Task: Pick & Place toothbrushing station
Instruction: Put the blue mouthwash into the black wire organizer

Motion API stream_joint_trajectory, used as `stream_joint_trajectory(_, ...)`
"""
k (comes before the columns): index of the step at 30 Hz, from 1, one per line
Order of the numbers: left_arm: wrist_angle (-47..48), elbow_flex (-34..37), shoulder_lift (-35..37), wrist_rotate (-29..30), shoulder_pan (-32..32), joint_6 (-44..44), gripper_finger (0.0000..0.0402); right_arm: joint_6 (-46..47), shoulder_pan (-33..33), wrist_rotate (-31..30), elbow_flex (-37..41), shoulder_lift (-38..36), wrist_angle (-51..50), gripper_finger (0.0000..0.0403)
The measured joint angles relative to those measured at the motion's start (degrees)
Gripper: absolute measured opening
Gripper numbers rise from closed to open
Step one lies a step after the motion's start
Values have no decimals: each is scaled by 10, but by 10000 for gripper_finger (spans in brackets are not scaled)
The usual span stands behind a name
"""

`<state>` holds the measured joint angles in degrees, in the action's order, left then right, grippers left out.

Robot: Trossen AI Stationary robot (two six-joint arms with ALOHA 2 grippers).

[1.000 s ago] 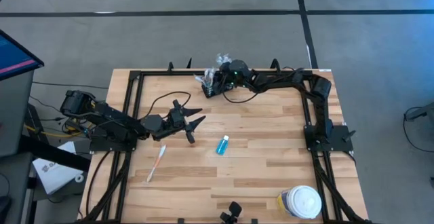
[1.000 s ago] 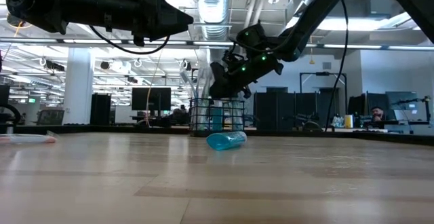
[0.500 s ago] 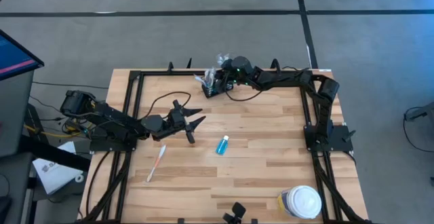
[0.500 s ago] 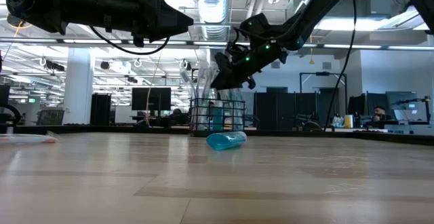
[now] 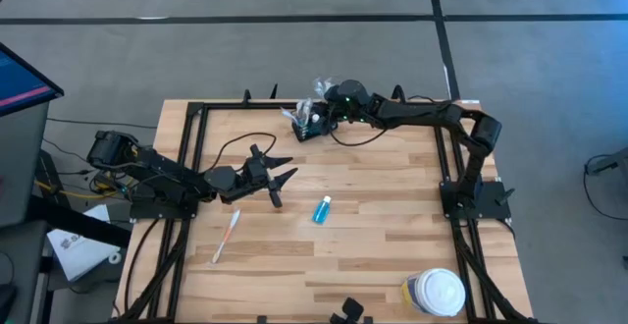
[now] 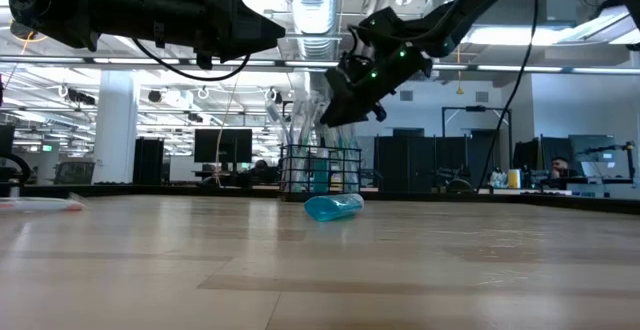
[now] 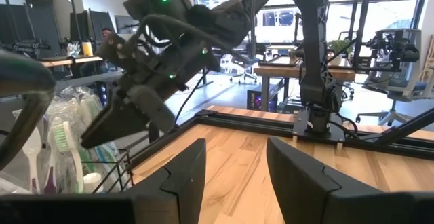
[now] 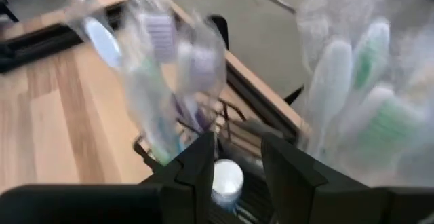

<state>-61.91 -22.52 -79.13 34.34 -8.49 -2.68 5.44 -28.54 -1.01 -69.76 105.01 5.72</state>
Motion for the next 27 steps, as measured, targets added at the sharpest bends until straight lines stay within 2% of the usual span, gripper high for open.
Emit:
stream_joint_trajectory(12,0,0,0,-1,0,4,149,4,36,-5,1,-93,-189,113)
stream_joint_trajectory(14,1,0,0,-7,0,23,149,10,49,-5,1,-107,-220,113)
stream_joint_trajectory(19,13,0,0,-72,-3,86,149,22,89,-3,1,-122,-295,113)
stream_joint_trajectory(27,69,0,0,-129,-18,234,149,36,173,22,1,-122,-377,113)
